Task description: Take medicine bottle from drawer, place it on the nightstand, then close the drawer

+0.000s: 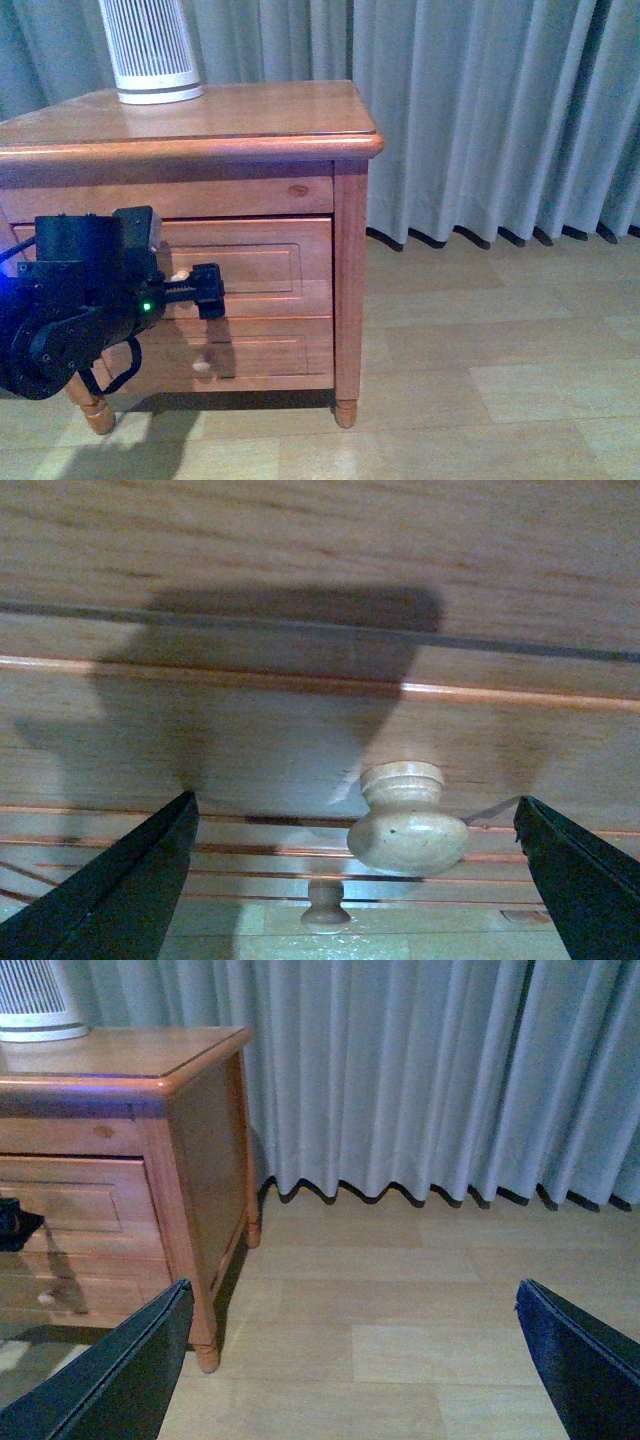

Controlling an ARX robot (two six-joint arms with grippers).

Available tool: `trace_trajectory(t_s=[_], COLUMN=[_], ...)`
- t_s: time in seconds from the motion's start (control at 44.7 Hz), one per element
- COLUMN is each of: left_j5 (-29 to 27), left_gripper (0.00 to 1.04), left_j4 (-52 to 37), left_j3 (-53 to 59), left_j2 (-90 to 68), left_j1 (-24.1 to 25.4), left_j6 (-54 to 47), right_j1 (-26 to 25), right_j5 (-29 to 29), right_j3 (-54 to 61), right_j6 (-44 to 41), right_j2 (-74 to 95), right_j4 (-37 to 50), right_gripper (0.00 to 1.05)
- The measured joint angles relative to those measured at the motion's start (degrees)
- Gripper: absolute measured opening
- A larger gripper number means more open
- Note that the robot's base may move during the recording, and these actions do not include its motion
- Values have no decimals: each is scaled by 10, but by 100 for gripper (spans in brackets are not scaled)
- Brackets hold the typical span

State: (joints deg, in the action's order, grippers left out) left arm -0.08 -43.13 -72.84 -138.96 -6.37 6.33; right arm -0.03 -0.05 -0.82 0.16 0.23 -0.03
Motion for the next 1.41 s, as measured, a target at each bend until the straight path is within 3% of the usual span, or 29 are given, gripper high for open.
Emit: trace_trajectory(t_s=[0.089, 0.358, 0.492, 0.939, 1.409], left_j5=[0, 2, 7, 25, 89], left_gripper=[97, 46, 28, 26, 25], left_j4=[0, -4, -12, -66, -199], left_j3=[0, 2, 10, 111, 293], left_j2=[0, 0, 2, 44, 86], left_j1=[0, 3, 0, 7, 46], left_j6=[0, 0, 0, -5, -25], right_j1=[0, 0, 0, 0, 0], right_j5=[0, 0, 0, 0, 0], right_j3=[0, 0, 0, 0, 0], right_j6=[0, 0, 0, 0, 0], right_j2=[0, 0, 0, 0, 0], right_j4=[0, 0, 0, 0, 0], right_gripper=[98, 98, 98, 98, 98])
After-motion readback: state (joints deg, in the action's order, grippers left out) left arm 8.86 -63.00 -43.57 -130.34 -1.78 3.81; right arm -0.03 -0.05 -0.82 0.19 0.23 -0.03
